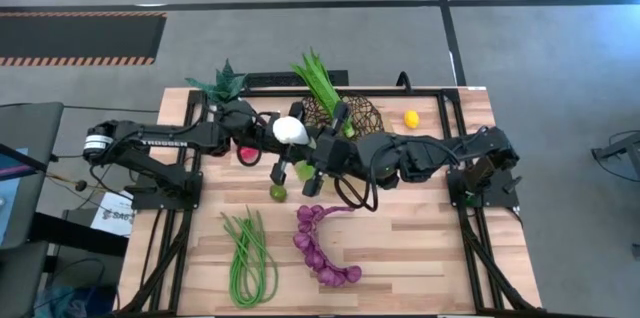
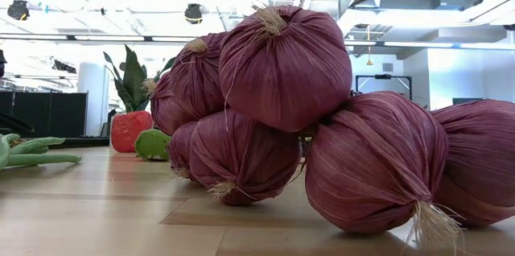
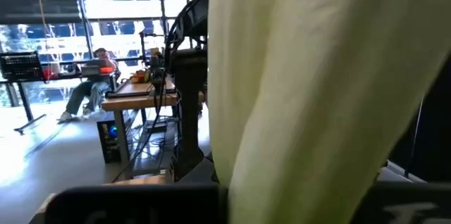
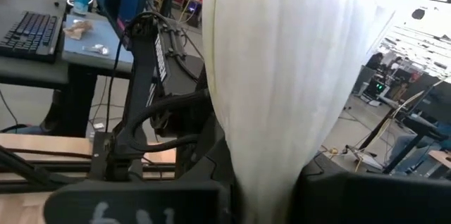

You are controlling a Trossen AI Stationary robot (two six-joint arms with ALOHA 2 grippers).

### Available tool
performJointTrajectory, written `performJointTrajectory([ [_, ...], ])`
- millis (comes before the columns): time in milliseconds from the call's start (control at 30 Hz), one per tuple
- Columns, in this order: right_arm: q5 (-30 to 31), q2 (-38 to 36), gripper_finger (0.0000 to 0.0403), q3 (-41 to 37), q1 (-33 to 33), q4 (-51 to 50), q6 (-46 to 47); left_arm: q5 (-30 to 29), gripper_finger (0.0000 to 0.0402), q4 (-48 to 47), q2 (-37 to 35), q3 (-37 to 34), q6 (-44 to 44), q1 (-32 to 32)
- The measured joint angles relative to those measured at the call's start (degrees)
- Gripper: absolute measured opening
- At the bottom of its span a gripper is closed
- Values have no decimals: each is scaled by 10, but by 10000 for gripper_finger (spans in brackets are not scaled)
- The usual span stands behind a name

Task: Build produce basket
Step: Put the celery into the basket

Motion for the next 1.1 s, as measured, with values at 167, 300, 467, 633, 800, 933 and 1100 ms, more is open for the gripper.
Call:
performJointTrajectory([
  [167,1,0,96,0,2,0,0,-6,18,-5,0,0,-2,0],
  [300,3,0,178,0,6,6,-1,-8,16,-7,0,0,1,0],
  [467,71,1,265,21,12,10,-20,-16,14,-13,0,0,-5,1],
  [633,160,1,297,69,35,6,-93,-23,13,-41,0,-1,-9,5],
  [800,336,-1,297,146,84,10,-182,-20,12,-137,-7,-1,-9,21],
  [933,486,-6,277,185,121,24,-241,-51,11,-257,-21,-1,-4,34],
  [1100,486,-46,185,175,160,52,-196,-116,11,-442,-30,27,7,40],
])
